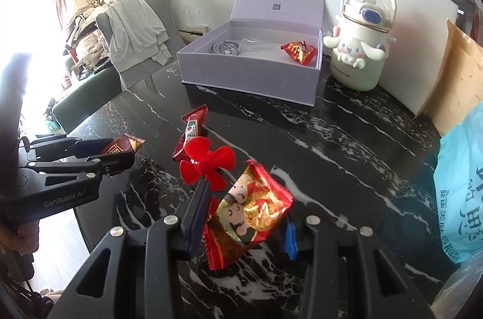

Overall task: Organize objects
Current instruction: 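Carry the chocolate packet in the left tool while the right tool carries the cartoon packet toward the box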

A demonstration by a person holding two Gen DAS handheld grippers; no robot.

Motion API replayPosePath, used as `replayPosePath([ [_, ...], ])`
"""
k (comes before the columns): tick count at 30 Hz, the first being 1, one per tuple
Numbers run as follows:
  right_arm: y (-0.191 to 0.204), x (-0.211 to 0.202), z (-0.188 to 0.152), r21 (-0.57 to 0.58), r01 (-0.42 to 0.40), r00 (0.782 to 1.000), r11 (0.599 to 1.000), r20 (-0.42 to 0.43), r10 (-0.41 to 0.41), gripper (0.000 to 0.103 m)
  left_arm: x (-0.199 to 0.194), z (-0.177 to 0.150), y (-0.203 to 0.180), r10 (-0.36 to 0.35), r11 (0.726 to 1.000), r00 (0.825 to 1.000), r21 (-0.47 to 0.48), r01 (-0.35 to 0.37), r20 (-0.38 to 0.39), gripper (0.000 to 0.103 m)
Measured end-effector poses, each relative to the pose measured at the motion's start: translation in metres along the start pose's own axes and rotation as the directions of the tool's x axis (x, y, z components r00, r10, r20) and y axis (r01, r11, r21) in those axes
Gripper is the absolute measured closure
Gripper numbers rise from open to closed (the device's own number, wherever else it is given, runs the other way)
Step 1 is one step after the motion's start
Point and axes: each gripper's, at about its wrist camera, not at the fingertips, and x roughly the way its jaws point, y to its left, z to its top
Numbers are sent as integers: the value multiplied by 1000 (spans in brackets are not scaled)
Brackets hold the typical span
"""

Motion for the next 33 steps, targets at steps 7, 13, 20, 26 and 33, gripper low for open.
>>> replayPosePath([
  [7, 3, -16, 10, -38, 0, 1000, 999, 13, 0, 61, -18, 10, -6, 22, 1000, 999, 15, -23, 30, 70],
  [13, 4, -29, 23, -79, 8, 999, 997, 38, -5, 61, -27, 21, -8, 26, 999, 998, 24, -28, 53, 70],
  [20, 13, -42, 40, -129, 4, 996, 992, 89, 8, 61, -37, 36, -10, 21, 999, 996, 46, -25, 82, 70],
  [26, 19, -49, 56, -158, -5, 992, 987, 124, 25, 61, -41, 52, -10, 42, 997, 994, 64, -49, 101, 70],
  [33, 14, -40, 75, -156, -14, 991, 988, 127, 34, 61, -37, 75, -8, 50, 996, 991, 65, -58, 124, 70],
])
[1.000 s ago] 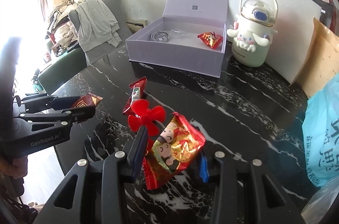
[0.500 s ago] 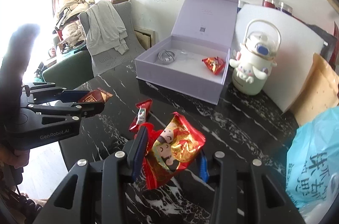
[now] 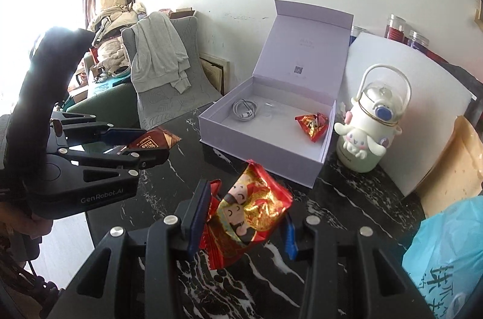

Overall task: Organize objects
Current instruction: 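Carry the chocolate packet in the left tool while the right tool carries the cartoon packet toward the box, then open the right tool dropping the cartoon packet into the box while the left tool releases the chocolate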

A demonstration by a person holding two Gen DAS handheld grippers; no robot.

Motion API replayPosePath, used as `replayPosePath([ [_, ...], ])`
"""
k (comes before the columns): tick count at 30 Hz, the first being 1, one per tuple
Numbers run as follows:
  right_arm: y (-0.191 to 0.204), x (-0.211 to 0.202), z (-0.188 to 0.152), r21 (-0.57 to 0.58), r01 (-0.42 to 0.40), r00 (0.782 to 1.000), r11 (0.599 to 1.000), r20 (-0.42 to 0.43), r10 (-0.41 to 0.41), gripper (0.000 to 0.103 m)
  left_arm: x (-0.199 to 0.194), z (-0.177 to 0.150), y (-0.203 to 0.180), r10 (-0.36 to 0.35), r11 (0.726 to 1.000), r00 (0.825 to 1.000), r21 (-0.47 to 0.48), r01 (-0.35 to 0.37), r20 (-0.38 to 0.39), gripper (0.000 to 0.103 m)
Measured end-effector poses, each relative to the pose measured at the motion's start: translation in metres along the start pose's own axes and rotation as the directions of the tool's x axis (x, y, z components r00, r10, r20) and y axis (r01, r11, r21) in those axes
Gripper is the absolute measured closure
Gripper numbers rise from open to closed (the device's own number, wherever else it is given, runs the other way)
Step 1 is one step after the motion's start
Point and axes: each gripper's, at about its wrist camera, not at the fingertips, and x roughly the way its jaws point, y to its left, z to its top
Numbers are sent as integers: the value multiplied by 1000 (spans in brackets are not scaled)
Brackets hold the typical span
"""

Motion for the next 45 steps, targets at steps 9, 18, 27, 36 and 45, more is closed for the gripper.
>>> replayPosePath([
  [9, -9, 25, 20, -4, -11, 1000, 1000, -20, 11, 61, 22, 21, 2, -25, 1000, 1000, 7, 25, -19, 70],
  [18, -27, 57, 40, 44, -16, 999, 999, -32, 17, 61, 47, 49, 11, -42, 999, 999, -8, 42, -34, 70],
  [27, -43, 79, 66, 45, -11, 1000, 999, -28, 12, 61, 71, 82, 20, -30, 1000, 999, -7, 30, -28, 70],
  [36, -56, 102, 88, 30, -11, 1000, 999, -25, 12, 61, 94, 111, 25, -25, 1000, 999, 4, 25, -26, 70],
  [45, -70, 124, 109, 4, 15, 1000, 1000, -16, -15, 61, 120, 139, 26, -47, 998, 998, 38, 49, -40, 70],
])
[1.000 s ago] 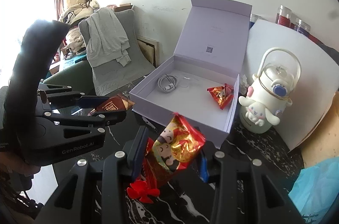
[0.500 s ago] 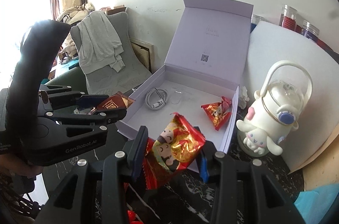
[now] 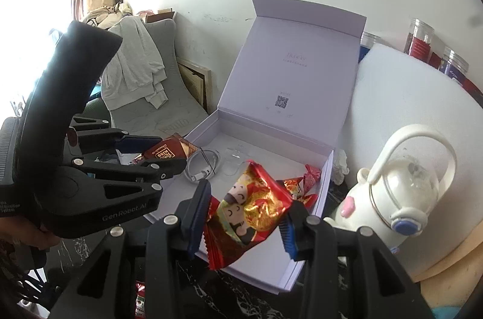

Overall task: Organize objects
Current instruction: 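Open the right tool dropping the cartoon packet into the box while the left tool releases the chocolate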

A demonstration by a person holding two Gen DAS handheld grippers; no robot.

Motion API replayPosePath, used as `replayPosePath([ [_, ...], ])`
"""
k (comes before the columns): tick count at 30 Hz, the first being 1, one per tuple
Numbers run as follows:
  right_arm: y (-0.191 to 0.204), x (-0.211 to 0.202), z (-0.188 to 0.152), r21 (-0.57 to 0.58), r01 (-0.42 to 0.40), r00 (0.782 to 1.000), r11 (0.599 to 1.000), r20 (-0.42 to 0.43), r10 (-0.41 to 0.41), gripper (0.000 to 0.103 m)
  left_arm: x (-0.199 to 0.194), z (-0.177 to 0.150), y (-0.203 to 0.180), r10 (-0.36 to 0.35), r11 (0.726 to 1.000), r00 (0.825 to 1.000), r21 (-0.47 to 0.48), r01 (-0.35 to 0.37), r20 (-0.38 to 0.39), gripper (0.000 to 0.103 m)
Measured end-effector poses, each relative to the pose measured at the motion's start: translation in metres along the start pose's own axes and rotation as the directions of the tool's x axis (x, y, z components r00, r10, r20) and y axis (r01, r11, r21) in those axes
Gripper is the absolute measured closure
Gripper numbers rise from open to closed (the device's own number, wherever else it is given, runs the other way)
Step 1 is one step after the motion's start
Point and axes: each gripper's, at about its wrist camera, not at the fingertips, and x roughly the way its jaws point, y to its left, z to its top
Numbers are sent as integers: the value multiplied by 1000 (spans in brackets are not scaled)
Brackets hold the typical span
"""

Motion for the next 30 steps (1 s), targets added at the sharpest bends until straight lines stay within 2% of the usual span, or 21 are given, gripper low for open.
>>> replayPosePath([
  [14, -26, 46, 30, 21, 22, 999, 1000, -43, -21, 61, 40, 33, -3, 4, 999, 1000, 52, -3, -15, 70],
  [22, -40, 65, 46, 47, 43, 998, 998, -38, -41, 61, 60, 50, 6, 12, 999, 1000, 45, -11, -23, 70],
  [25, -42, 75, 52, 33, 47, 998, 998, -40, -45, 61, 69, 59, 10, -15, 1000, 999, 24, 16, -35, 70],
  [30, -47, 90, 60, 24, 91, 995, 996, -43, -90, 61, 83, 69, 11, -12, 1000, 999, 18, 13, -45, 70],
])
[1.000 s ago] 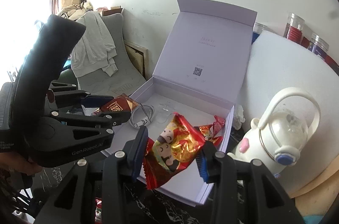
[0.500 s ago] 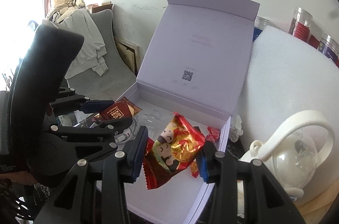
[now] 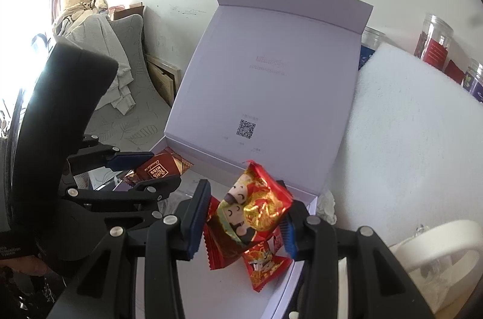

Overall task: Organize objects
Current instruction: 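Open the right tool dropping the cartoon packet into the box while the left tool releases the chocolate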

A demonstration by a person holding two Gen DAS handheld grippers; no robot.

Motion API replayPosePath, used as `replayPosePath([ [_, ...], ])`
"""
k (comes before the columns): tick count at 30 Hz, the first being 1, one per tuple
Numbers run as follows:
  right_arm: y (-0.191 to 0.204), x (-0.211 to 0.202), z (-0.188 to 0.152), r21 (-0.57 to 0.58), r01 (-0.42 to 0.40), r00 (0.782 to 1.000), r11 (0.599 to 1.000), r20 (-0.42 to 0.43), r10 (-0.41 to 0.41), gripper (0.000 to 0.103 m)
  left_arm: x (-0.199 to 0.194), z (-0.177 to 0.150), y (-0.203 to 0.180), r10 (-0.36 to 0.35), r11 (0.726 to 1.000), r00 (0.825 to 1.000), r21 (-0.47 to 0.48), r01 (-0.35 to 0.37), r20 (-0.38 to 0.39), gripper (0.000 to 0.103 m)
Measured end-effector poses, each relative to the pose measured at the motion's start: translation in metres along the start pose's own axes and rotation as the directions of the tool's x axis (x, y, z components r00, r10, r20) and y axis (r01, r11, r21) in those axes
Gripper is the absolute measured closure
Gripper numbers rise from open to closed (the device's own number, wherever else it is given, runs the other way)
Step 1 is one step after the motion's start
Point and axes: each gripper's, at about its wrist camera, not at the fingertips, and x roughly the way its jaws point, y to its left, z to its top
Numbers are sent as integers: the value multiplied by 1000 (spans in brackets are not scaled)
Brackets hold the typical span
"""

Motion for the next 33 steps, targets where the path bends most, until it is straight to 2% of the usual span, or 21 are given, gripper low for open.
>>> replayPosePath([
  [7, -9, 20, 2, -6, 34, 999, 999, -34, -34, 60, 19, 10, 1, 11, 1000, 1000, 2, -11, -14, 70],
  [12, -8, 30, -3, -28, 95, 994, 995, -59, -96, 60, 35, 15, 2, 9, 1000, 999, 1, -9, -40, 70],
  [20, -3, 36, -6, -51, 105, 992, 993, -70, -108, 60, 51, 11, 1, 5, 1000, 997, -3, -5, -79, 70],
  [33, 4, 27, -7, -57, 101, 993, 993, -48, -104, 60, 35, 5, 12, 22, 999, 995, -46, -27, -99, 69],
])
